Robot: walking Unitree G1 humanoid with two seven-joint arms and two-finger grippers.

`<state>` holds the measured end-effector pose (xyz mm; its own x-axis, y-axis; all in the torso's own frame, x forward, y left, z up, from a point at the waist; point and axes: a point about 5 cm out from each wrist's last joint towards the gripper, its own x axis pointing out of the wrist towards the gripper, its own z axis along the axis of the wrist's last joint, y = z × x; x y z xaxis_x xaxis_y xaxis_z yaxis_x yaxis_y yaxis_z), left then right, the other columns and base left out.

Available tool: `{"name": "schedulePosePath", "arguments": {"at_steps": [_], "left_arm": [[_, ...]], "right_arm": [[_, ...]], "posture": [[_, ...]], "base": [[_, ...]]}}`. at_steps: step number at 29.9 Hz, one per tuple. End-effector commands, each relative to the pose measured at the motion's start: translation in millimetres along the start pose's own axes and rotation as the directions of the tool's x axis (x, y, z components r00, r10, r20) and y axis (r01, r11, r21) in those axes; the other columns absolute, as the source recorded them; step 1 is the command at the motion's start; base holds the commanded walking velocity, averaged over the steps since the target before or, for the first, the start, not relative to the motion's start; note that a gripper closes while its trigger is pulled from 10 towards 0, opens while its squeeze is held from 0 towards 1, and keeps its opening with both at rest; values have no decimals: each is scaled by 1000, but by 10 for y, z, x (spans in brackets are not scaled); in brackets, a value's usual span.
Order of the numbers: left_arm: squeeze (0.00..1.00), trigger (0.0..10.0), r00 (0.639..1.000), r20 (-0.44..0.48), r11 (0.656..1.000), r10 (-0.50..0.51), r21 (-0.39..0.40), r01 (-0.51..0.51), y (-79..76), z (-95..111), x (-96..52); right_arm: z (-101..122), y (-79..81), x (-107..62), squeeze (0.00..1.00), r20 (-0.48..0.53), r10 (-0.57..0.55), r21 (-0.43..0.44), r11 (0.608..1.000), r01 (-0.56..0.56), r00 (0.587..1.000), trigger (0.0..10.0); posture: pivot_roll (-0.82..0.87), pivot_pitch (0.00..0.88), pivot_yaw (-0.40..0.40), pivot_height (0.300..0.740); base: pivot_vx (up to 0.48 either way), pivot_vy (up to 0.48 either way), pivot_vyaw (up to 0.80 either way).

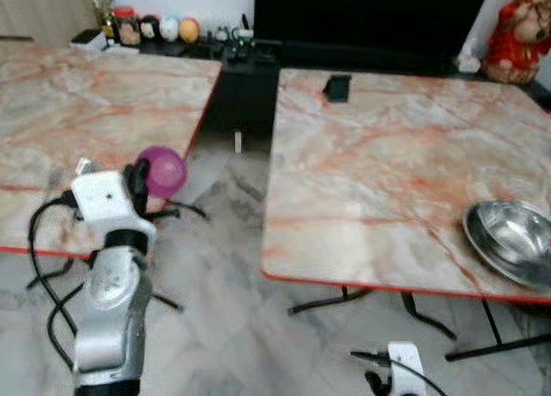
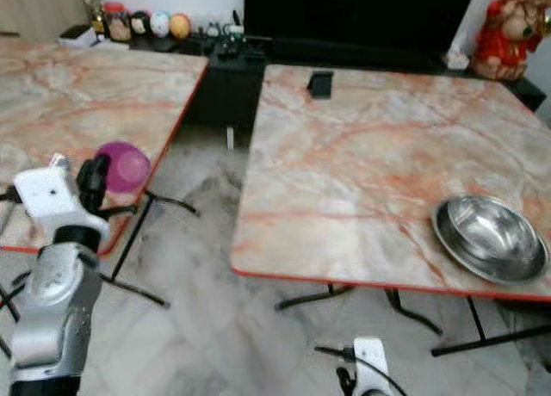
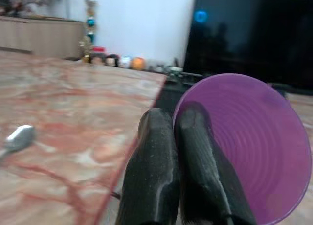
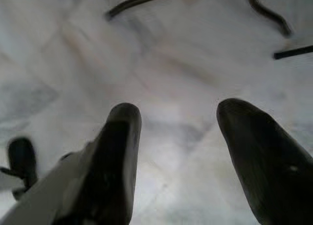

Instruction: Setting the table

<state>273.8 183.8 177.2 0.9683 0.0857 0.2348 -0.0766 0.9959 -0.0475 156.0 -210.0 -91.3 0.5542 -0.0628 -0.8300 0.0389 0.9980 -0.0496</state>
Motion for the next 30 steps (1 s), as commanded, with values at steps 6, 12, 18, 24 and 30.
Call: {"name": "schedulePosePath", "arguments": {"at_steps": [6, 12, 18, 24, 30], "left_arm": [[0, 10000, 1000, 11, 991, 20, 130, -22, 297, 84, -46], [0, 10000, 1000, 9, 979, -24, 202, 21, 345, 101, -38], [0, 10000, 999, 0, 974, -40, 222, 39, 380, 105, -32], [0, 10000, 1000, 8, 976, -29, 218, 26, 400, 117, -11], [0, 10000, 999, 7, 978, -40, 206, 38, 373, 115, -3]], "right_arm": [[72, 8, 15, 0, 17, 7, -9, 1000, -7, 1000, 10000], [77, 0, 15, 0, 18, 9, -16, 1000, -8, 1000, 10000], [80, -12, 14, 0, 18, 6, -17, 1000, -6, 1000, 10000], [78, -11, 14, 0, 17, 10, -19, 1000, -10, 1000, 10000], [76, -9, 13, 0, 19, 9, -15, 1000, -8, 1000, 10000]], "posture": [[68, 0, -88, 740], [64, 0, -91, 740], [63, 0, -92, 740], [62, 0, -93, 740], [61, 0, -90, 740]], "base": [[0, -316, 0], [0, -311, 0], [0, -288, 0], [0, -278, 0], [0, -277, 0]]}}
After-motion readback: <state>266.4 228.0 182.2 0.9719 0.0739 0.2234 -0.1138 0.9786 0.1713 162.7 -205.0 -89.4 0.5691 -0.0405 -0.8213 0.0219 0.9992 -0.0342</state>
